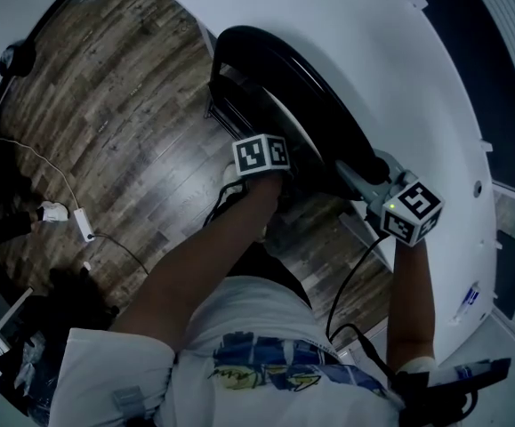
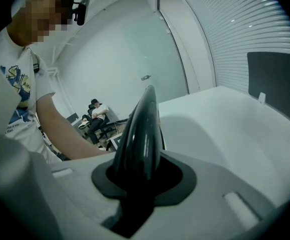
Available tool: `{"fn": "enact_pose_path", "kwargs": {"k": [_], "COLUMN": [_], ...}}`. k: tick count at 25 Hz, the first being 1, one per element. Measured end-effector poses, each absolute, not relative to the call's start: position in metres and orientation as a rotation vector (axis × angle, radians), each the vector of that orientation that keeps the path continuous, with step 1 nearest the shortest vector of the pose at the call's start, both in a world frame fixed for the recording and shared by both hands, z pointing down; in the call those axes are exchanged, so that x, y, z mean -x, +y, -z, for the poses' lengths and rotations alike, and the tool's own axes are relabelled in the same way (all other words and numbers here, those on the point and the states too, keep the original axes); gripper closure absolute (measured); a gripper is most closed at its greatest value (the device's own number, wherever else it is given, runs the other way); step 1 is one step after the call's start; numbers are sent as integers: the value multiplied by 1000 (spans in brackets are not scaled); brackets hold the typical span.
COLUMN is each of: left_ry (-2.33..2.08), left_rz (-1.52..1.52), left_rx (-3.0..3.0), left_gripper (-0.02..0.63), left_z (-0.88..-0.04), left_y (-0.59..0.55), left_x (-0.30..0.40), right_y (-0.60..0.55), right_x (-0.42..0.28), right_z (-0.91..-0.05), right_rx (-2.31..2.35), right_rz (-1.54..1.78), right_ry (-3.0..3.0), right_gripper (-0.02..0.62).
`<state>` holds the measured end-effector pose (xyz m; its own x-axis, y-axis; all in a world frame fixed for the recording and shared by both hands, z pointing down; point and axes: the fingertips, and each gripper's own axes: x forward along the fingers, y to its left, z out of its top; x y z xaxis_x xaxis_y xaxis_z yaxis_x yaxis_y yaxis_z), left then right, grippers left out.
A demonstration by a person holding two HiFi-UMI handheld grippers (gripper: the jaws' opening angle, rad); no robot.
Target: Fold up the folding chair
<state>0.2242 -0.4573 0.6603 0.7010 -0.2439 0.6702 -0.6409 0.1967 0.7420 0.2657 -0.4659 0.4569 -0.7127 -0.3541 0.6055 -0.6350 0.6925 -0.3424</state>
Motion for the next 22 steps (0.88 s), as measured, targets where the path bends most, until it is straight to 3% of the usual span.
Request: {"fn": "enact_pose_path", "kwargs": {"k": [10, 15, 22], "left_ry": [-756, -800, -876], "left_rz": [-322, -337, -233], "left_rx": [-1583, -1643, -1736], "left_gripper": [434, 434, 431], "left_z": [-641, -620, -566], "left_y": [-455, -443, -433], "left_x": [-204, -159, -121], "right_y": [-467, -466, -464], "right_x": [-269, -272, -293], "right_z": [-460, -466, -445], "right_rx": [-780, -809, -815], "right_rz": [-752, -714, -644], "right_ry": [-2383, -2325, -2247], "right_gripper": [503, 416, 385]}}
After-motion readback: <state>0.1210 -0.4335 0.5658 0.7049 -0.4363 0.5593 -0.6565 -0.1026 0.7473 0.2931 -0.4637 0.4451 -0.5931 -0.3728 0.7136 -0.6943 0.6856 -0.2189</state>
